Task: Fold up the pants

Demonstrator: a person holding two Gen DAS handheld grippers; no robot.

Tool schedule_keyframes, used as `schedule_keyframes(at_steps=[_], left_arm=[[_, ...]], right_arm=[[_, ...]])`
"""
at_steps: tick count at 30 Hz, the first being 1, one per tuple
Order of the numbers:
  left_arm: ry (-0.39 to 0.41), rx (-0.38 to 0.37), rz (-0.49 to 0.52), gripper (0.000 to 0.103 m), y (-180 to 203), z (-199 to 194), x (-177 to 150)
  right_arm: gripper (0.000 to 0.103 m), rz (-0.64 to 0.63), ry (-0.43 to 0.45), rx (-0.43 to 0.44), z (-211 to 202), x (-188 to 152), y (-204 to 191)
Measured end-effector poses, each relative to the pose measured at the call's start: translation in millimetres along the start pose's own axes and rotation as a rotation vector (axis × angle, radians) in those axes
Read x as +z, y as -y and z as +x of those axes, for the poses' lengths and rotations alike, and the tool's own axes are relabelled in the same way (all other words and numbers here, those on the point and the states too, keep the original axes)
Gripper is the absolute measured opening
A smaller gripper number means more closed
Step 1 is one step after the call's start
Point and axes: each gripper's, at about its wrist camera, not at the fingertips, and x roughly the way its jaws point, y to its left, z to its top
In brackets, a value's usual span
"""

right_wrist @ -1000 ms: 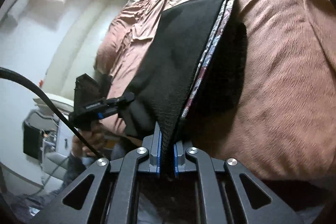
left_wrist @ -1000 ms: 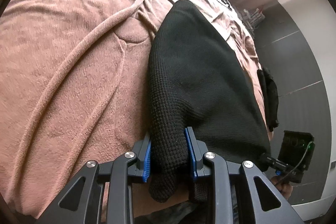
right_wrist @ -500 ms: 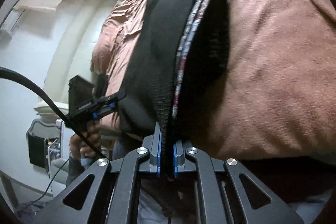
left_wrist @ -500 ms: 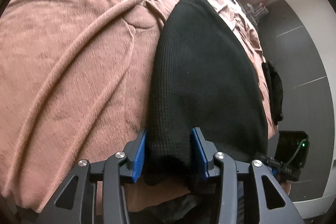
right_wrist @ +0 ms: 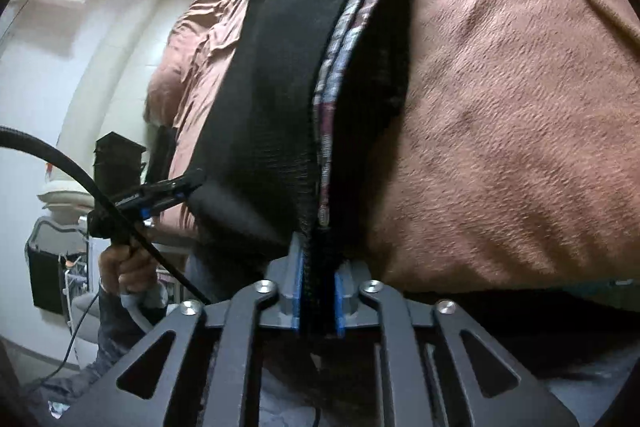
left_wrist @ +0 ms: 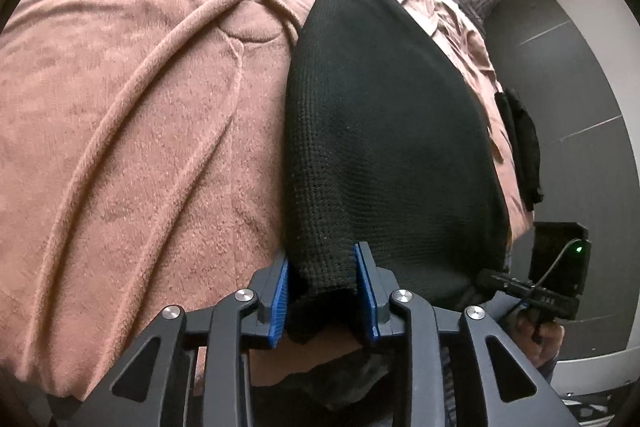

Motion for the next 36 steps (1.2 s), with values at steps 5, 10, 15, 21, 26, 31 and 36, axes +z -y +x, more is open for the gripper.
schedule_keyframes(at_steps=[5, 10, 15, 21, 26, 31, 36], left_arm=[[0.015, -0.009, 0.0, 0.042, -4, -6, 4], [0.06, 0.001, -0.007, 0.055, -7, -15, 16], [0.084, 0.013, -0.012, 0.056, -2, -14, 35], [0.121, 0.052, 0.021, 0.067, 6, -10, 61], [0.137, 0.085, 0.056, 0.075, 15, -3, 87], [0.128, 0.068, 0.054, 0.075, 12, 7, 112], [0.117, 0.032, 0.036, 0.075, 5, 21, 136]], right_arm=[[0.069, -0.043, 0.12, 0.023, -34, 13, -7], [0.069, 0.014, 0.184, 0.031, -46, 42, 11], [0.069, 0.073, 0.184, 0.036, -30, 72, 25], [0.069, 0.091, 0.169, 0.033, -13, 89, 30], [0.069, 0.085, 0.171, 0.054, -5, 92, 31], [0.069, 0.087, 0.176, 0.06, 1, 97, 35], [0.069, 0.067, 0.173, 0.048, 8, 101, 31]])
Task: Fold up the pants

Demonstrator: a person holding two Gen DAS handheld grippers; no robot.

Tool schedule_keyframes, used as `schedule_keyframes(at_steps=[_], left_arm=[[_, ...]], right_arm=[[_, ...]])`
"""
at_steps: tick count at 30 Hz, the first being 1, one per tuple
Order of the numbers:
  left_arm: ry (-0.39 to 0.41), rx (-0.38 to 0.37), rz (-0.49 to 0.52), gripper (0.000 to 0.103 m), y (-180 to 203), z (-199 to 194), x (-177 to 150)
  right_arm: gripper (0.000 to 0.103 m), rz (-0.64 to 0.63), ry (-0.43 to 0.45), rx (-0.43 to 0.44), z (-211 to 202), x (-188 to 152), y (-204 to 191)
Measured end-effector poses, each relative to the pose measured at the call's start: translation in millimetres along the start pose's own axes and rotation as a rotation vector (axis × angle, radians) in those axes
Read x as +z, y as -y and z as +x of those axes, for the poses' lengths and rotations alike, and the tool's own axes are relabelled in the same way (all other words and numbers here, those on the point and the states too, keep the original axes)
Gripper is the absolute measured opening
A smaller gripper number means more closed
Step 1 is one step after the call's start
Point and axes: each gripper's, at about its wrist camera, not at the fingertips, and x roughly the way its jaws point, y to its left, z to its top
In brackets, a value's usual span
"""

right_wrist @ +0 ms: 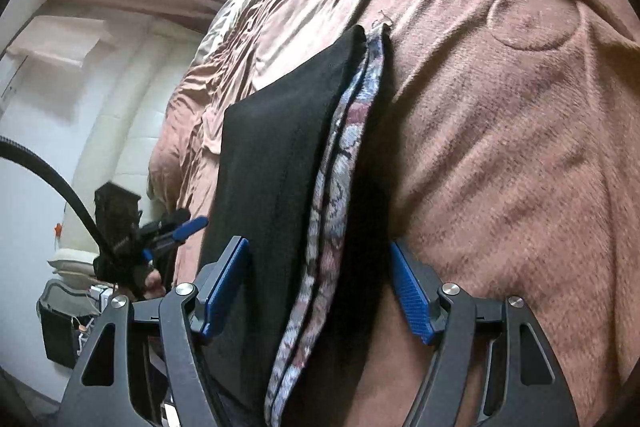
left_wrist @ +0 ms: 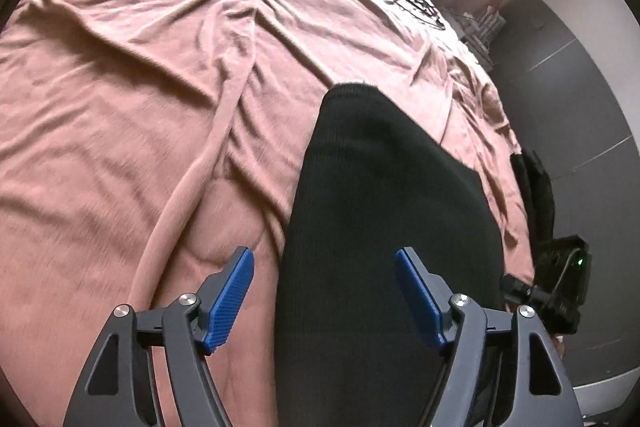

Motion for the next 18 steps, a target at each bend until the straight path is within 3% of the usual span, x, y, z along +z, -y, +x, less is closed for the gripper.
schedule_keyframes(at_steps=[5, 7, 10, 15, 18], left_arm=[[-0.045, -0.014, 0.032, 0.072, 2, 23, 16], [-0.066, -0.016, 0.041, 0.067, 2, 32, 20], [-0.09, -0.029, 0.06, 0.064, 4, 42, 24], [-0.103, -0.067, 0.111, 0.064, 6, 48, 31], [-0.104, -0.095, 0.104, 0.064, 3, 52, 37]], right_arm=[[0.068, 0.0, -0.001, 0.007, 2, 4, 0], [0.049, 0.0, 0.003, -0.004, 1, 5, -1], [0.038, -0.006, 0.02, 0.003, -6, 1, -4], [0.039, -0.003, 0.009, 0.0, -9, -3, -2], [0.053, 0.044, 0.0, 0.025, -7, 1, 6]])
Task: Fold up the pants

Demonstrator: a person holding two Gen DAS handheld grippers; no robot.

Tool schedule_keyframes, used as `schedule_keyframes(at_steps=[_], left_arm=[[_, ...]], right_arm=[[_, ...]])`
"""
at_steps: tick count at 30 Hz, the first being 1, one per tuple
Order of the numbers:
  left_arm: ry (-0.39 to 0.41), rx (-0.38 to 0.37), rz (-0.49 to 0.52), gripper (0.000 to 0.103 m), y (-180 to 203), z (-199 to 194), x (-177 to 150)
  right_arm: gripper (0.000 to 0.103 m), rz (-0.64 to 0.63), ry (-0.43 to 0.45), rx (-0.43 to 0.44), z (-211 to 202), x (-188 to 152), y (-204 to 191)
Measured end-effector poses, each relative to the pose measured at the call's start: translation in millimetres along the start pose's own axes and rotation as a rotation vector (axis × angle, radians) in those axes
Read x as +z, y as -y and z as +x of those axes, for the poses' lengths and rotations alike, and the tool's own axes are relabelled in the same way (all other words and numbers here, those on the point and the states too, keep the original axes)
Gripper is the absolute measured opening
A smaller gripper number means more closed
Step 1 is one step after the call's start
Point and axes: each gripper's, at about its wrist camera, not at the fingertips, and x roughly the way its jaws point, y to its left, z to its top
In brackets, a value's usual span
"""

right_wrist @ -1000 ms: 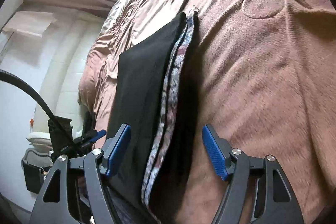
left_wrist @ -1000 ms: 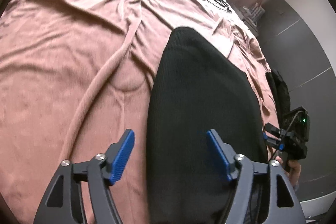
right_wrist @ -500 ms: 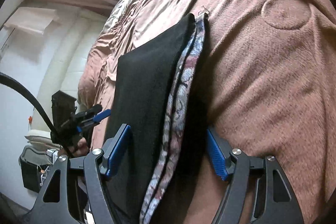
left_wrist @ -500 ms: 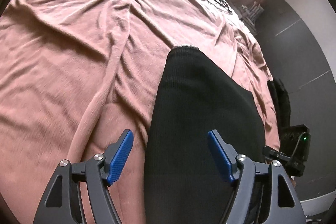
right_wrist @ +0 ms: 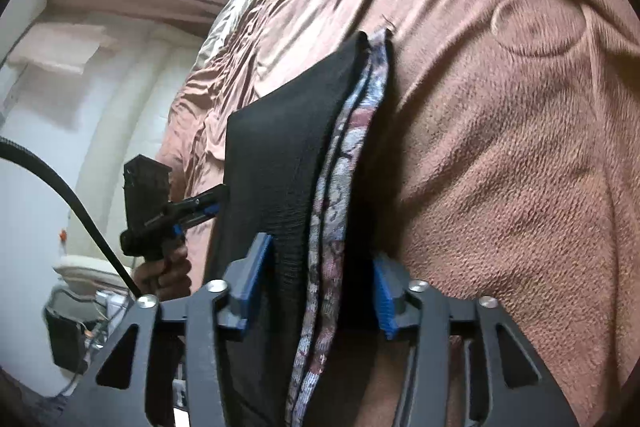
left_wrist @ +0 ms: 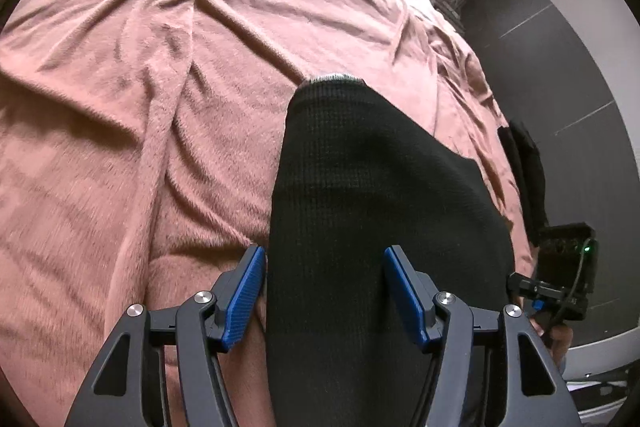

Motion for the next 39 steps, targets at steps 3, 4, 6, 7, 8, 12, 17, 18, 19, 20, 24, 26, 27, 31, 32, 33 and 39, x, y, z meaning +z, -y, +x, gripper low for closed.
schedule_keyframes(at_steps=[3, 4, 6, 7, 8, 12, 17, 18, 19, 20, 24, 26, 27, 31, 32, 33, 39], left_arm=[[0.007, -0.029, -0.009, 0.063, -2, 3, 6], [0.007, -0.039, -0.012, 0.061, -2, 5, 9], [0.001, -0.046, -0.012, 0.058, -4, 10, 11], [0.001, -0.048, -0.011, 0.057, -5, 10, 12], [0.002, -0.051, -0.007, 0.056, -4, 11, 13], [0.001, -0.059, -0.008, 0.052, -5, 13, 16], [-0.016, -0.065, -0.034, 0.042, -13, 9, 13], [-0.021, -0.067, -0.039, 0.042, -14, 8, 12], [-0.027, -0.069, -0.041, 0.042, -14, 8, 10], [-0.032, -0.067, -0.04, 0.042, -14, 9, 9], [-0.053, -0.071, -0.069, 0.042, -15, 8, 8], [-0.064, -0.071, -0.08, 0.042, -15, 7, 8], [-0.072, -0.07, -0.084, 0.042, -16, 6, 6], [-0.096, -0.089, -0.092, 0.042, -20, 4, 3], [-0.1, -0.102, -0.102, 0.042, -23, 5, 3], [-0.103, -0.113, -0.111, 0.042, -25, 6, 3], [-0.086, -0.164, -0.124, 0.042, -32, 11, 9]], right_arm=[[0.056, 0.01, -0.01, 0.014, 6, 4, 1], [0.056, 0.003, -0.012, 0.009, 9, 6, 0], [0.056, -0.002, -0.014, 0.007, 13, 8, 1], [0.056, 0.004, -0.015, 0.012, 15, 9, 2], [0.056, 0.007, -0.015, 0.014, 16, 10, 3], [0.056, -0.006, -0.014, 0.003, 21, 11, 0], [0.041, -0.034, -0.008, -0.031, 20, 9, -2], [0.039, -0.035, -0.005, -0.031, 19, 9, -2], [0.038, -0.039, -0.004, -0.032, 21, 9, -5], [0.038, -0.041, -0.005, -0.033, 21, 9, -5], [0.038, -0.029, -0.009, -0.02, 21, 11, -4], [0.039, -0.024, -0.009, -0.015, 22, 11, -3], [0.039, -0.027, -0.009, -0.015, 22, 12, -3], [0.04, -0.026, -0.013, -0.008, 22, 12, -1], [0.04, -0.025, -0.015, -0.005, 23, 13, -1], [0.04, -0.023, -0.016, -0.002, 23, 13, 0], [0.04, -0.011, -0.01, 0.004, 27, 17, 3]])
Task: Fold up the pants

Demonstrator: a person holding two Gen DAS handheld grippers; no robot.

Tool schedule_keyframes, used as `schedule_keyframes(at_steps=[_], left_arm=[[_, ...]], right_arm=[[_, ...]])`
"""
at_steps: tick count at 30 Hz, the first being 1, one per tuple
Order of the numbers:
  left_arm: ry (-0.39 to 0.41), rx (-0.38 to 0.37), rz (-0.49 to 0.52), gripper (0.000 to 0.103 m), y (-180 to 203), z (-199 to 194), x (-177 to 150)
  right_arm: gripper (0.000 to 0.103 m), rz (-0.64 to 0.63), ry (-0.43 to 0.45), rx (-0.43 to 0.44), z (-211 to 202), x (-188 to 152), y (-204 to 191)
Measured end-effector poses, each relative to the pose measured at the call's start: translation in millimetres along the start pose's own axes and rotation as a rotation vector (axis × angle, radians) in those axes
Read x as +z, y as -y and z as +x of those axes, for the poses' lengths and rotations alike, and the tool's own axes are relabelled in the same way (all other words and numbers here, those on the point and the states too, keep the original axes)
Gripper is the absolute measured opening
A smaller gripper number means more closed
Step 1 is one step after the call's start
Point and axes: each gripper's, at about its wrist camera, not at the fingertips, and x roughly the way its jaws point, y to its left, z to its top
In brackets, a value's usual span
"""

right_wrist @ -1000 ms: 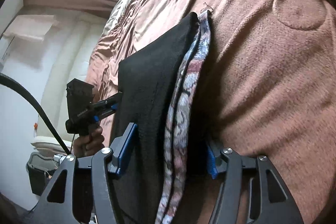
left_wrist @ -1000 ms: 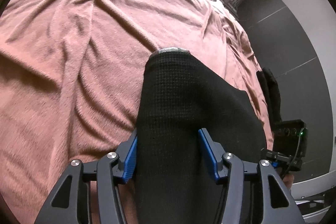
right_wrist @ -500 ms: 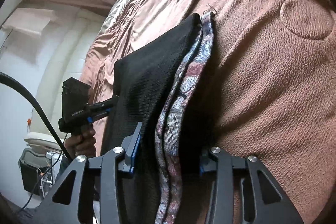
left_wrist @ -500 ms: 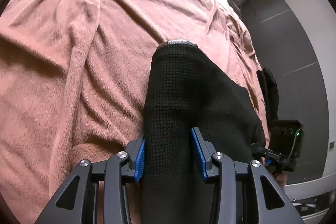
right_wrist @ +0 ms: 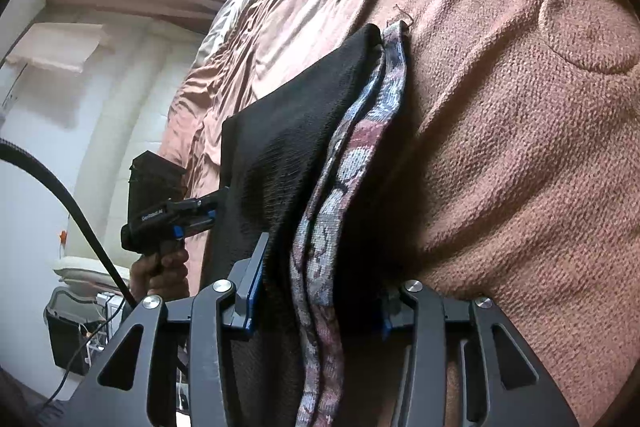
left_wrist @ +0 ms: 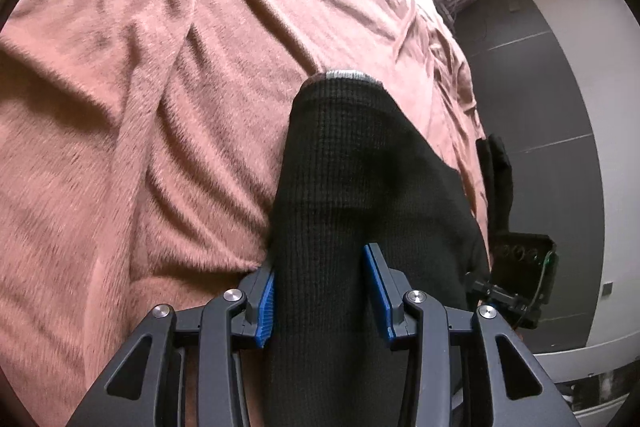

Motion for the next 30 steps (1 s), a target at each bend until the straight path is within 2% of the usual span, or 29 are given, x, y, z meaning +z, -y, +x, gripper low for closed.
schedule_keyframes(at_steps=[4, 8, 11, 22, 30], left_arm=[[0.016, 0.014, 0.01, 0.035, 4, 0, 2], [0.042, 0.043, 0.05, 0.017, 15, -4, -1], [0.069, 0.038, 0.071, 0.011, 25, -10, -4], [0.171, 0.035, 0.141, 0.011, 63, -36, -21], [0.255, 0.049, 0.188, 0.011, 96, -66, -49]], right_arm=[[0.04, -0.01, 0.009, -0.006, 3, 0, -3], [0.033, -0.053, 0.022, -0.037, 1, -3, -11], [0.029, -0.082, 0.036, -0.046, -3, -5, -18], [0.025, -0.212, 0.137, -0.032, -24, -28, -53], [0.025, -0.281, 0.194, -0.026, -39, -52, -70]])
